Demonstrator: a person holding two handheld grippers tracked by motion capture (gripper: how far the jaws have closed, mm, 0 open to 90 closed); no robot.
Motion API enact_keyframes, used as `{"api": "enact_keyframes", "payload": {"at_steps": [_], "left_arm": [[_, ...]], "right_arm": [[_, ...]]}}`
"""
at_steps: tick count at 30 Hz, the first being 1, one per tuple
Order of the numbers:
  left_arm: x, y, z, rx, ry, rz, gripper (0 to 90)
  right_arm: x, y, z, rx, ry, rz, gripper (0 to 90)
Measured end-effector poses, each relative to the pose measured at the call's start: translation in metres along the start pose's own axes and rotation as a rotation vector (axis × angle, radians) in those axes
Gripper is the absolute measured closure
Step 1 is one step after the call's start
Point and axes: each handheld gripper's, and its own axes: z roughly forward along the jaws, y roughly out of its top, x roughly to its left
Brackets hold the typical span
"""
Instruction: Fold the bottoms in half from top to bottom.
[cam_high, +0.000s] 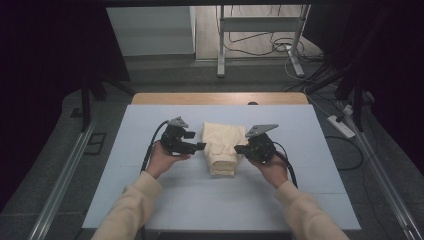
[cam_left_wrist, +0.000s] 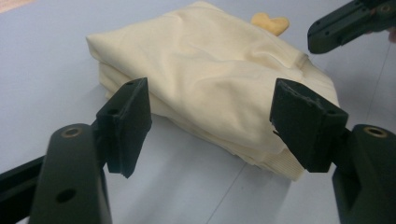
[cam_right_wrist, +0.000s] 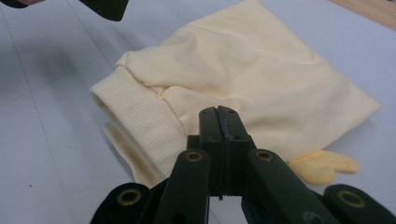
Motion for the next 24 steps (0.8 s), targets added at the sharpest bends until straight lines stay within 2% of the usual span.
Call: {"api": "enact_keyframes", "payload": {"at_steps": [9, 16, 24], "left_arm": [[-0.004, -0.003, 0.001, 0.011, -0.006, 0.004, 28.9], [-0.008, -0.006, -0.004, 0.011, -0.007, 0.011, 28.9], [-0.015, -0.022, -0.017, 0.019, -0.001, 0.01, 28.4]], "right_arm": [[-0.001, -0.004, -0.009, 0.008, 0.006, 0.011, 88.0], [-0.003, -0.013, -0.015, 0.033, 0.013, 0.021, 88.1], [-0.002, -0.028, -0.025, 0.056, 0.019, 0.037, 88.1]]}}
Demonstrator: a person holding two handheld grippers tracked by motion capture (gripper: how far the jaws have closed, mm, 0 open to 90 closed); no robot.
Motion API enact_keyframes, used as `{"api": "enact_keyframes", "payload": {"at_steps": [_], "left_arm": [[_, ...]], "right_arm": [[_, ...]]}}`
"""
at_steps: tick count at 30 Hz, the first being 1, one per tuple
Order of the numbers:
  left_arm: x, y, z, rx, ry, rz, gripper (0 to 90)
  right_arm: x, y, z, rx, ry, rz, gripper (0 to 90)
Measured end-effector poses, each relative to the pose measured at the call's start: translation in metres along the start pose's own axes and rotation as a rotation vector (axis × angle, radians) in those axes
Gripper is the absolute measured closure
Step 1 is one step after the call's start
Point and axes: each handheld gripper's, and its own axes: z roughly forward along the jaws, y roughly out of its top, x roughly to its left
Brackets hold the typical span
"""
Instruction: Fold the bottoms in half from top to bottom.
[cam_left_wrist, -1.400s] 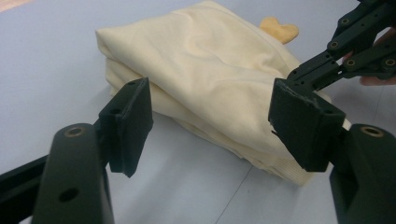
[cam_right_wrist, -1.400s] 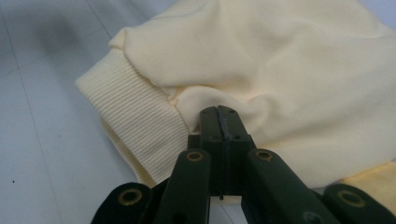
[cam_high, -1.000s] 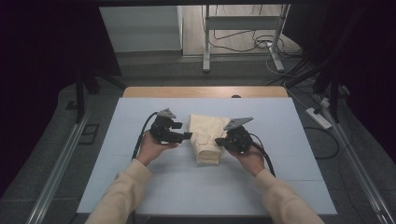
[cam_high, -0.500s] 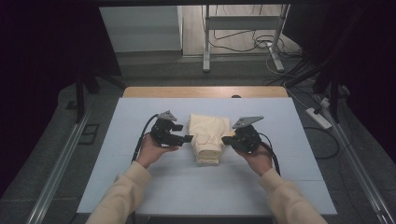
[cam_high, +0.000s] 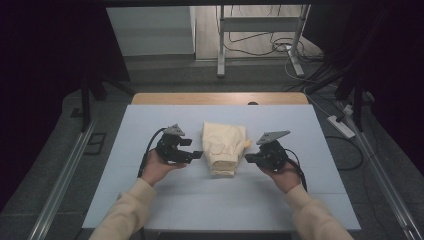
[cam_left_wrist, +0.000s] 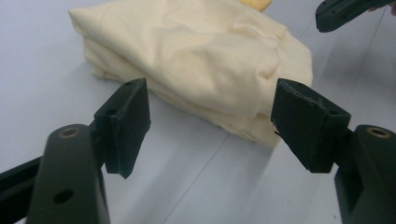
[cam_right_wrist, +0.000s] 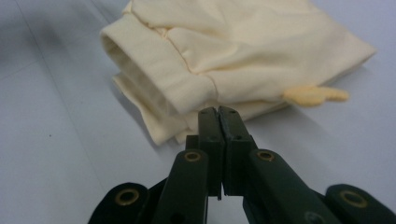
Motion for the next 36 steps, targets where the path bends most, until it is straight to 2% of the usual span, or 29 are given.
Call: {"api": "enact_keyframes", "payload": {"at_steps": [2, 5, 7, 9, 14, 18, 26, 31, 36], "left_arm": [[-0.001, -0.007, -0.005, 0.002, 0.008, -0.004, 28.4], [-0.002, -0.016, -0.012, -0.003, 0.019, -0.016, 28.7], [-0.002, -0.021, -0.015, -0.003, 0.024, -0.027, 28.8], [-0.004, -0.025, -0.018, -0.004, 0.029, -0.03, 28.8], [-0.008, -0.039, -0.025, 0.005, 0.035, -0.039, 28.9], [-0.012, -0.05, -0.033, 0.015, 0.041, -0.031, 28.8], [-0.016, -0.071, -0.055, -0.013, 0.047, -0.046, 28.8], [-0.016, -0.082, -0.057, -0.006, 0.043, -0.058, 29.4], [-0.017, -0.083, -0.058, -0.005, 0.041, -0.058, 29.3]], "right_arm": [[0.0, -0.004, -0.002, 0.002, 0.003, 0.009, 84.8], [-0.001, -0.011, -0.004, 0.016, 0.011, 0.02, 71.6], [0.0, -0.015, -0.005, 0.026, 0.01, 0.025, 59.6], [0.0, -0.02, -0.007, 0.034, -0.016, 0.026, 55.8], [-0.002, -0.031, -0.018, 0.036, -0.04, 0.058, 45.0], [-0.003, -0.042, -0.027, 0.036, -0.051, 0.075, 38.3], [-0.001, -0.065, -0.048, 0.029, -0.08, 0.069, 34.5], [-0.004, -0.078, -0.061, 0.028, -0.102, 0.078, 33.2], [-0.009, -0.087, -0.074, -0.016, -0.119, 0.09, 33.2]]}}
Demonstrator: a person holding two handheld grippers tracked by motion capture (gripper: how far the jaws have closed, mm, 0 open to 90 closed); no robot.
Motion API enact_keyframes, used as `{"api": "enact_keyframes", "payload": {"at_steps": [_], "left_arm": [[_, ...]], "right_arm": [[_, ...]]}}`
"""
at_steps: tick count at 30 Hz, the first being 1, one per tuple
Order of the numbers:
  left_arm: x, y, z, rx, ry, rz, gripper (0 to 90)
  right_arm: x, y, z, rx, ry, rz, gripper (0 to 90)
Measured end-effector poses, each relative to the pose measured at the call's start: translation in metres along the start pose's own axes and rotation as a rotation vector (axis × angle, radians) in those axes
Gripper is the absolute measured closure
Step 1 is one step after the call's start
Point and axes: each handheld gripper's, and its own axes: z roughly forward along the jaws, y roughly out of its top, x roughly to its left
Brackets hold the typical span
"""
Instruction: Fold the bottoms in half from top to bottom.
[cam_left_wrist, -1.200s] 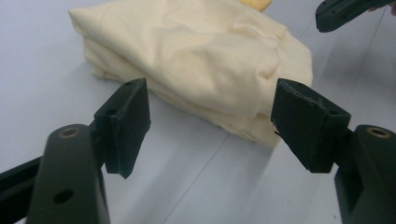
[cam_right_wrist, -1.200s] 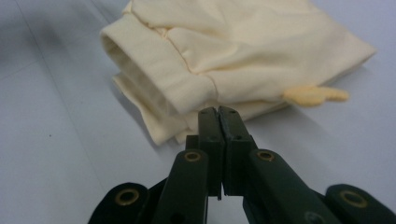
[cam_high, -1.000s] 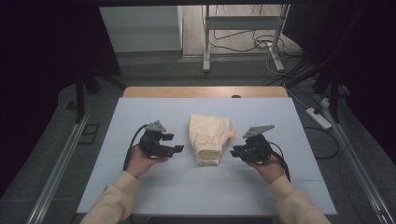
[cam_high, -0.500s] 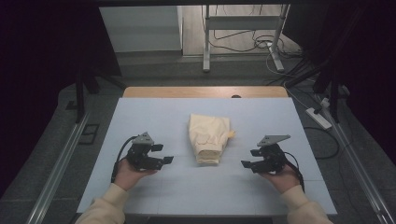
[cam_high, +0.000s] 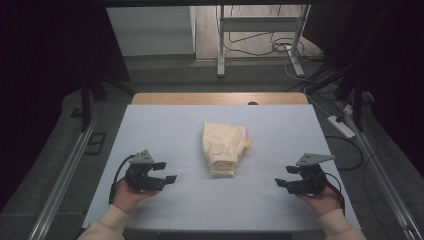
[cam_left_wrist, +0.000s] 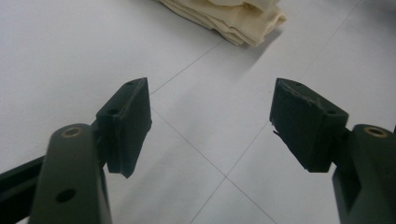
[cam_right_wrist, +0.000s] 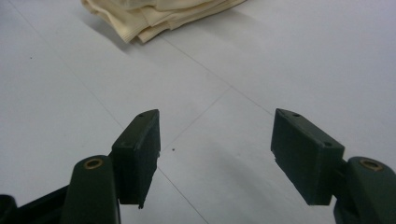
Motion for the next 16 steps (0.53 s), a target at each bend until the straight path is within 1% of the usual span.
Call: {"api": "enact_keyframes", "payload": {"at_steps": [5, 10, 16], "left_arm": [[-0.0009, 0.001, 0.0006, -0.001, -0.001, 0.005, 29.1], [-0.0009, 0.0008, 0.0006, -0.001, -0.002, 0.005, 29.0], [-0.0006, 0.0, 0.0007, -0.003, -0.002, -0.002, 28.8]], "right_arm": [[-0.0012, -0.0011, -0.0026, -0.018, 0.002, 0.0, 33.3], [0.0002, -0.0005, -0.0005, -0.008, 0.006, -0.01, 32.7], [0.0007, 0.0003, -0.0004, -0.013, 0.011, -0.011, 32.3]]}}
